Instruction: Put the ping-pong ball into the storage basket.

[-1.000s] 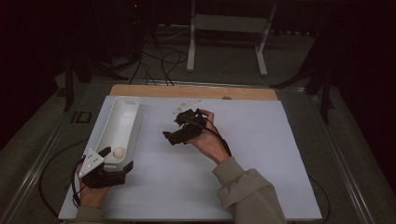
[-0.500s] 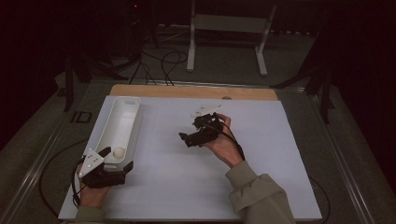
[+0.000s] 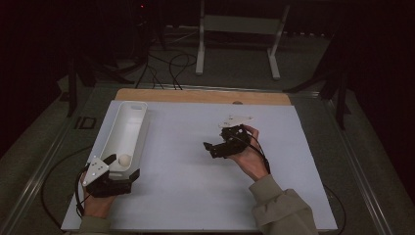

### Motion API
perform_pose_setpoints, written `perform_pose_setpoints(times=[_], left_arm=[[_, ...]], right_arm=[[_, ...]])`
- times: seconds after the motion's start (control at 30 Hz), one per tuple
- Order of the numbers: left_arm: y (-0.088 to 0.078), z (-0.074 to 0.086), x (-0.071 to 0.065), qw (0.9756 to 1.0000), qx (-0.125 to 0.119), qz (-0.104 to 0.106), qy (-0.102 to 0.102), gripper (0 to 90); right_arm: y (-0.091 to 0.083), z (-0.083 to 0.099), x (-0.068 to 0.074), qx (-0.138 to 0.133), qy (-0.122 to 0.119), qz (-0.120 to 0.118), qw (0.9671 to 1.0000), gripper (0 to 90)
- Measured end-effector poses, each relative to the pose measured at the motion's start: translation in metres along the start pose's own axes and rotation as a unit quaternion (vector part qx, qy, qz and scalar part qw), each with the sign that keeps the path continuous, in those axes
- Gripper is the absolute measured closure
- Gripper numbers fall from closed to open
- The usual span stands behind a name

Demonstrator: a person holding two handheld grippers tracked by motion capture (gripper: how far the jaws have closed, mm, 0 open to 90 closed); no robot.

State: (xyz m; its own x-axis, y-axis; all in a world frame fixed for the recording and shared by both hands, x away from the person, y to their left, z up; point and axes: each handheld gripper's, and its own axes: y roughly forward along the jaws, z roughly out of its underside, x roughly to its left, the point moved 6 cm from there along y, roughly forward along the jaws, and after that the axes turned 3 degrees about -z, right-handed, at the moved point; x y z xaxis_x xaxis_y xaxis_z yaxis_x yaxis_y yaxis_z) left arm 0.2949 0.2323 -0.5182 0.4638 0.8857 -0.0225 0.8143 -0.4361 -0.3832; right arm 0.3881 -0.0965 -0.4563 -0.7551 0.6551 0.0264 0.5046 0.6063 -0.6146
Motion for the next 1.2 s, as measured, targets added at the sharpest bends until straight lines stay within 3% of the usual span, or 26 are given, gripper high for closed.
perform_pose_setpoints(times=[0.5, 0.77, 1.2], left_arm=[[0.0, 0.0, 0.0, 1.0, 0.0, 0.001, 0.0, 0.0], [0.0, 0.0, 0.0, 1.0, 0.0, 0.001, 0.0, 0.0], [0.0, 0.0, 0.0, 1.0, -0.001, 0.003, -0.003, 0.0]], right_arm=[[-0.03, 0.038, -0.026, -0.014, 0.034, 0.029, 0.9989, 8.1], [-0.043, 0.052, -0.032, -0.02, 0.033, 0.044, 0.9983, 8.0], [-0.067, 0.098, -0.041, -0.05, 0.061, 0.055, 0.9954, 8.1]])
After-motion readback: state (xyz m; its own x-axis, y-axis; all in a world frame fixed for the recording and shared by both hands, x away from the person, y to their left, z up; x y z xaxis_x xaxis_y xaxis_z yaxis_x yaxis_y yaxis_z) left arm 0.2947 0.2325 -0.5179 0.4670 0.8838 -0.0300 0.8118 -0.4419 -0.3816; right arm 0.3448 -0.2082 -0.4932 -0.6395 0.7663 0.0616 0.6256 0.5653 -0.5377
